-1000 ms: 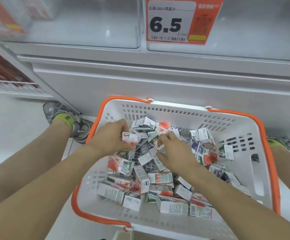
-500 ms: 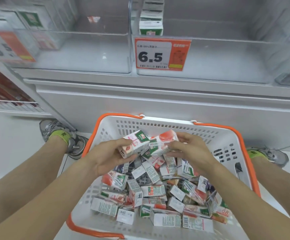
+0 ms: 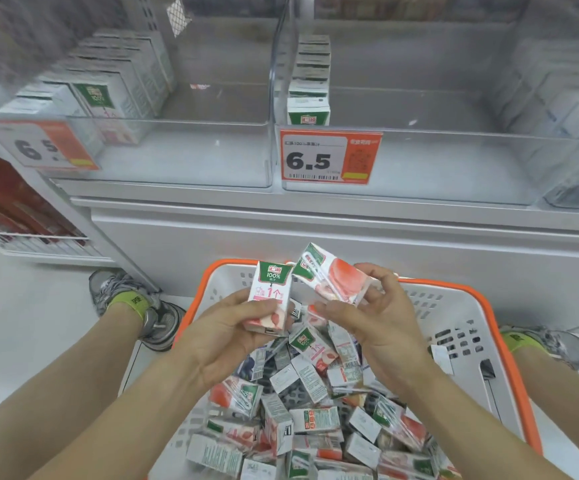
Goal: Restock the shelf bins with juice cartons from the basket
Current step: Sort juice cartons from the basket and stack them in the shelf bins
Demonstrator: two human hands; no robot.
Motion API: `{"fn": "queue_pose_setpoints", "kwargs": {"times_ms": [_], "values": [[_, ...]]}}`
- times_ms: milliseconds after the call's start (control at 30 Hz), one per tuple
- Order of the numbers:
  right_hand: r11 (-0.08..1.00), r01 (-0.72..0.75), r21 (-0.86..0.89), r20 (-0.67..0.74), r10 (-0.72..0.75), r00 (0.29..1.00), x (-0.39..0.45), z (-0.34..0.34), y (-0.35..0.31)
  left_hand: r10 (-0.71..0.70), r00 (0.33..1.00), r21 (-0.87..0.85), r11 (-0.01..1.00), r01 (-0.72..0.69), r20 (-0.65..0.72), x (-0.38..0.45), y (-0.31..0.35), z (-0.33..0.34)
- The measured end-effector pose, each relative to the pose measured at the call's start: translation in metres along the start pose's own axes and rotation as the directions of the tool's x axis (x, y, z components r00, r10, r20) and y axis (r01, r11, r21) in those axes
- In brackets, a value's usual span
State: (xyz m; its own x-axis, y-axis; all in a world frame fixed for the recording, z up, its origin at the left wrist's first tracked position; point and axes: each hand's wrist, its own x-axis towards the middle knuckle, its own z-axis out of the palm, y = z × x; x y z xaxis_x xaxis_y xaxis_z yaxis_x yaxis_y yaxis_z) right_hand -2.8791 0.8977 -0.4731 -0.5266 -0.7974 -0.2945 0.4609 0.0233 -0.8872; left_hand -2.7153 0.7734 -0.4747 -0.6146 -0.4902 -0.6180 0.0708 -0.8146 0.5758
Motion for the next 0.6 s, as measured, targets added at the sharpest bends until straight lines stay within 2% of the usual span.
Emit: {"fn": "queue_pose_setpoints", "kwargs": {"times_ms": [67, 167, 233, 333, 367, 400, 433, 500, 533, 600], "values": [[0.976, 0.116, -0.183, -0.022, -0.122, 0.992, -0.005, 0.006, 0.0, -0.019, 1.0, -0.003, 1.0, 0.019, 0.02, -0.002, -0.001, 0.003], [0.903, 0.285, -0.322, 0.046, -0.286, 0.957, -0.013, 0.012, 0.006, -0.036, 0.999, 0.064, 0.997, 0.033, 0.036, -0.005, -0.001, 0.01], [0.823, 0.381, -0.422, 0.146, -0.353, 0.924, -0.014, 0.013, 0.012, -0.029, 0.999, 0.075, 0.997, 0.026, 0.035, -0.005, -0.002, 0.013], [0.599, 0.561, -0.571, 0.382, -0.412, 0.828, -0.011, 0.011, 0.017, -0.021, 0.997, 0.119, 0.993, 0.013, 0.068, -0.005, -0.004, 0.012], [0.589, 0.582, -0.56, 0.424, -0.399, 0.813, -0.01, 0.01, 0.018, -0.021, 0.998, 0.14, 0.99, 0.012, 0.067, -0.004, -0.005, 0.011], [0.65, 0.562, -0.512, 0.434, -0.369, 0.822, -0.01, 0.009, 0.018, -0.024, 0.998, 0.149, 0.989, 0.015, 0.057, -0.004, -0.005, 0.01], [0.763, 0.488, -0.423, 0.415, -0.316, 0.853, -0.011, 0.011, 0.015, -0.022, 0.999, 0.157, 0.988, 0.014, 0.044, -0.003, -0.007, 0.008], [0.925, 0.281, -0.254, 0.322, -0.193, 0.927, -0.011, 0.014, 0.009, -0.022, 0.999, 0.154, 0.988, 0.017, 0.03, -0.003, -0.007, 0.009], [0.947, 0.211, -0.243, 0.251, -0.149, 0.957, -0.009, 0.013, 0.005, -0.025, 0.999, 0.152, 0.988, 0.02, 0.03, -0.004, -0.007, 0.01], [0.916, 0.132, -0.379, 0.141, -0.084, 0.986, -0.003, 0.01, -0.005, -0.033, 0.999, 0.177, 0.984, 0.025, 0.043, -0.004, -0.005, 0.011]]}}
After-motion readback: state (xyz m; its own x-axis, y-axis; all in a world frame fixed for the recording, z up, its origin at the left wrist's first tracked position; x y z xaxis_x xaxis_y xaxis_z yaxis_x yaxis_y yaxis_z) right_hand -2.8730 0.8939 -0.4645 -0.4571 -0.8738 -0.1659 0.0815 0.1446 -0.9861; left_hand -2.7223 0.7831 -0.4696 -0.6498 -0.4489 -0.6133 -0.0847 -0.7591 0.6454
